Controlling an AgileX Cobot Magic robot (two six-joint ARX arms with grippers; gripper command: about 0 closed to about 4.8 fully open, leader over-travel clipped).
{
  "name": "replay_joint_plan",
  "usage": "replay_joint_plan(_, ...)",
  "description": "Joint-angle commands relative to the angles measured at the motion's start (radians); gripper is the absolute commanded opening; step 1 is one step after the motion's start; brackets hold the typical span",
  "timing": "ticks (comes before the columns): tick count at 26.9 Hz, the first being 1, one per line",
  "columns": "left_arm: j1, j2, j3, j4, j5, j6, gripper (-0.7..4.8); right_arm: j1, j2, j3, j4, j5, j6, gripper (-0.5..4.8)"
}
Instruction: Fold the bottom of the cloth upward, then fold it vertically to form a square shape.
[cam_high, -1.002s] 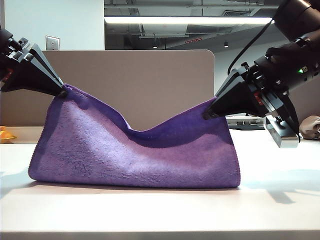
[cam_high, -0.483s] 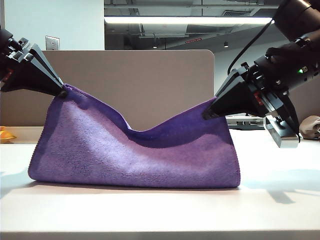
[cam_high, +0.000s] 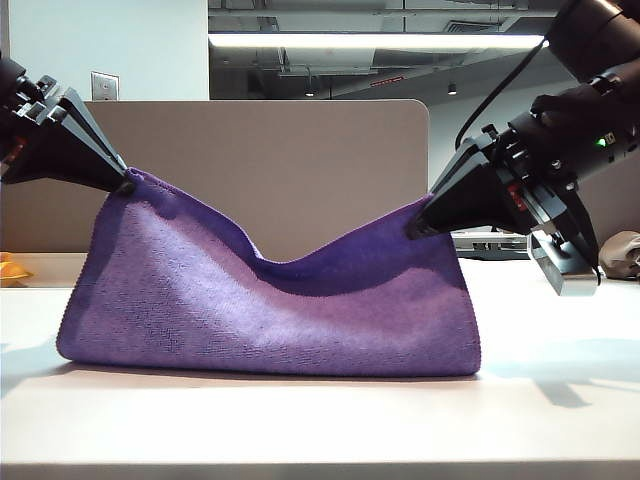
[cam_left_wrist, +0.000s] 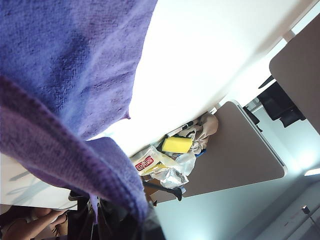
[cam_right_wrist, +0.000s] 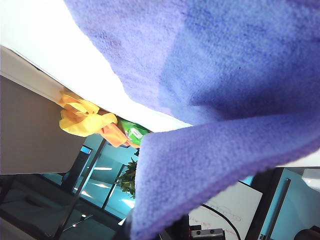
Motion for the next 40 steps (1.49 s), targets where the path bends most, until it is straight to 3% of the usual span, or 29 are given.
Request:
replay_joint_plan(1,0.000,-0.002,0.002,0.008,-0.003,0.005,-0.02,0.002,-0.003,0.003,0.010,0.019,0.020,-0.01)
replay_joint_plan(6,0.000,-0.002,0.003,0.005,-0.058,0.003,-0.02,0.002,-0.003,0.003,0.010,0.077,0.021,-0.01)
replay_joint_plan(10,0.000,-0.002,0.003,-0.007,-0.093,-0.123,-0.02,0.003,-0.003,0.003,0.009,0.137,0.030,-0.01)
replay_joint_plan(16,0.000,-0.002,0.003,-0.074,-0.180,-0.123,0.08,0.003,-0.003,0.003,-0.014,0.216,0.029,0.04)
replay_joint_plan(18,0.000,-0.002,0.003,-0.080,-0.181,-0.123,0.57,0.003,-0.003,0.003,-0.016,0.219,0.029,0.47)
replay_joint_plan(21,0.000,-0.002,0.003,-0.080,-0.194,-0.123,0.62,0.003,-0.003,0.003,-0.014,0.219,0.029,0.59)
replay_joint_plan(24,0.000,-0.002,0.003,-0.079,-0.205,-0.123,0.96,0.003,-0.003,0.003,-0.013,0.219,0.029,1.31)
replay_joint_plan(32,0.000,-0.002,0.003,-0.076,-0.204,-0.123,0.99,0.003,-0.003,0.003,-0.013,0.218,0.029,1.32)
replay_joint_plan(34,0.000,-0.003,0.003,-0.066,-0.176,-0.123,0.98,0.003,-0.003,0.003,-0.002,0.195,0.029,1.23)
replay_joint_plan(35,0.000,-0.003,0.003,-0.040,-0.150,-0.123,0.92,0.003,-0.003,0.003,0.011,0.171,0.029,0.73)
replay_joint_plan(36,0.000,-0.003,0.003,-0.032,-0.146,-0.123,0.82,0.003,-0.003,0.003,0.013,0.167,0.029,0.63)
replay_joint_plan(40,0.000,-0.004,0.003,0.010,-0.088,-0.064,-0.06,0.003,-0.004,0.003,0.021,0.099,0.021,-0.07)
